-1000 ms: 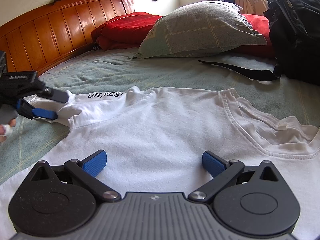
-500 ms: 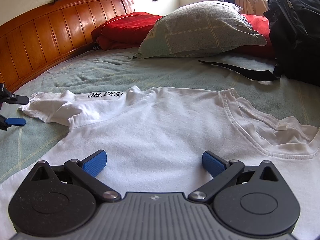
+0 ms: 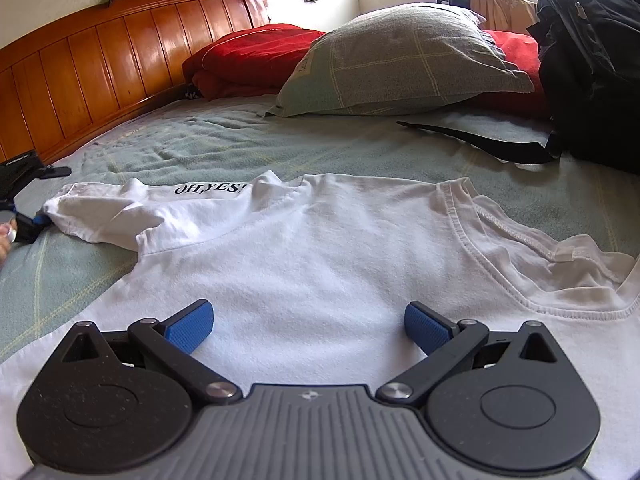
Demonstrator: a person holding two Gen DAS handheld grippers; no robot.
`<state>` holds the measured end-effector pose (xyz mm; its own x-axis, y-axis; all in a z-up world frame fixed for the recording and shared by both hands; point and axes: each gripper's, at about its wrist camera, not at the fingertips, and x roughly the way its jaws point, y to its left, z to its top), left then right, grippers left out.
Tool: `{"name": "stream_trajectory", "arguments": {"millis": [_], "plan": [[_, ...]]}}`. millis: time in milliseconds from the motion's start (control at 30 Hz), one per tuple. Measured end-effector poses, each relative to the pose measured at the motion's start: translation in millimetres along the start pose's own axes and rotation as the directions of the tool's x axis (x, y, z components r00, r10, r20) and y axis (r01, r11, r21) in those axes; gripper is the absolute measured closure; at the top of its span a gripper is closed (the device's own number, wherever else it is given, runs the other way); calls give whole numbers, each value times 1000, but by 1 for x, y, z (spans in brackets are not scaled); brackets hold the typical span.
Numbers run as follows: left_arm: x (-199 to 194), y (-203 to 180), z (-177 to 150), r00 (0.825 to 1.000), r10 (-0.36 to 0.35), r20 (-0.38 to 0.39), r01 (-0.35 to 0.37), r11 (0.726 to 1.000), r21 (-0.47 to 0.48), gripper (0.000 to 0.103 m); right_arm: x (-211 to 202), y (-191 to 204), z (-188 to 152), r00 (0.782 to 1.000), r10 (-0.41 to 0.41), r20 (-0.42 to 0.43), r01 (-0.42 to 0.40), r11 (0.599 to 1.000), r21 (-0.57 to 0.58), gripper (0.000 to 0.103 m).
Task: Fold clothes
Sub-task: 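Lower the open left gripper to the 'OH,YES!' sleeve cuff, then close the left gripper on the sleeve cuff and lift it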
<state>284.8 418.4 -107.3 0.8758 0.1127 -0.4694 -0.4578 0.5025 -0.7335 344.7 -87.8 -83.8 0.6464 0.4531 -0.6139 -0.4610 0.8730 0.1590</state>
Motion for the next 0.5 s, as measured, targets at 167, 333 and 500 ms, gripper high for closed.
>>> {"name": "stream_trajectory", "arguments": {"millis": [167,333,500], "plan": [[12,1,10,998,54,25,-54,998,15,50,0,0,0,1000,-2,0,2,1000,-3,0],[9,-1,10,987,158,23,-159,986,48,91,0,0,0,1000,-1,0,1,1000,-4,0],[10,-39,14,981,189,44,-194,960,202,93,0,0,0,1000,-1,0,1,1000,-5,0]]}}
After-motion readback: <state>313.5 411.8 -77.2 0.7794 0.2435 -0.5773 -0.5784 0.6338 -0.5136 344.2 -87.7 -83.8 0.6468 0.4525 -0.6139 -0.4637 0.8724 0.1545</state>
